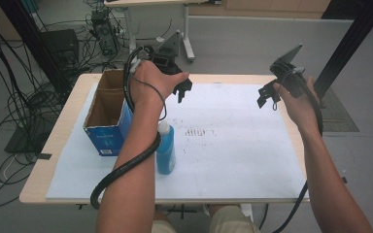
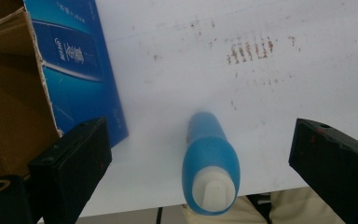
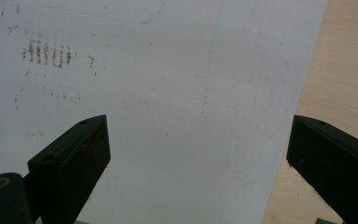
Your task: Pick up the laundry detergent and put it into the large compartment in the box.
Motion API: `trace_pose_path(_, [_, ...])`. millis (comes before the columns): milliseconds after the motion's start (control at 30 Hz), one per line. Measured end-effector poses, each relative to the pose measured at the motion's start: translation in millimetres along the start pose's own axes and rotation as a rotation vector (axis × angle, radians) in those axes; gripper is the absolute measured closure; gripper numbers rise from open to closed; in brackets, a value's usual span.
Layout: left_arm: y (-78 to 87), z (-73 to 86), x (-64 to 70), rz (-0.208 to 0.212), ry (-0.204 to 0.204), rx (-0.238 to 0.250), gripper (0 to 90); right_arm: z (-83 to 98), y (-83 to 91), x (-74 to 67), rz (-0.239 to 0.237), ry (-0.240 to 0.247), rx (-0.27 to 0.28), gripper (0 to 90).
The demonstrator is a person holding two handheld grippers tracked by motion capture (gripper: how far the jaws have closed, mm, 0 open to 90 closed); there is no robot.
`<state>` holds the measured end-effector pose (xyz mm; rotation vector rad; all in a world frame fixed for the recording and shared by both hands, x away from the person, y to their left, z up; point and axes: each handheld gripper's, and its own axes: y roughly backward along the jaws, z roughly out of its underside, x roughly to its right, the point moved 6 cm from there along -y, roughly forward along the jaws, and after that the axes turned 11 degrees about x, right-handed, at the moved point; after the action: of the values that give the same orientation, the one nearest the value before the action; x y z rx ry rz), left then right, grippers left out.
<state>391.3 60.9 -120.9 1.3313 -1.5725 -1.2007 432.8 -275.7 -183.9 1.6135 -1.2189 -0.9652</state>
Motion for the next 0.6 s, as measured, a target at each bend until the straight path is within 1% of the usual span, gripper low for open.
trace_pose_path(233, [9.9,10.4,1.5,-0.006,-0.001,0.018,6.1,-1.7,-4.4,-3.0,0.001,0.003,-0.016,5.8])
trace_pose_path(300, [12.3,13.4,-0.3,0.011,0.002,0.029,6.0,-2.0,-5.0,-5.9,-0.001,0.01,-0.014,5.8])
trace_pose_path(333, [12.6,14.7,-0.4,0.012,0.0,0.028,6.1,-1.9,-4.8,-7.2,-0.001,0.011,-0.011,5.8])
trace_pose_path(433, [12.4,17.9,-0.1,0.006,0.0,0.023,6.0,-2.4,-4.6,-9.7,0.0,0.014,-0.012,5.8])
trace_pose_path(500, [12.8,20.0,0.9,0.004,-0.009,0.017,6.0,-2.5,-4.4,-11.1,-0.001,0.017,-0.01,5.8])
trace_pose_path(600, [14.1,24.0,2.0,-0.006,-0.01,0.024,6.0,-2.8,-4.5,-12.5,-0.001,0.019,-0.012,5.8])
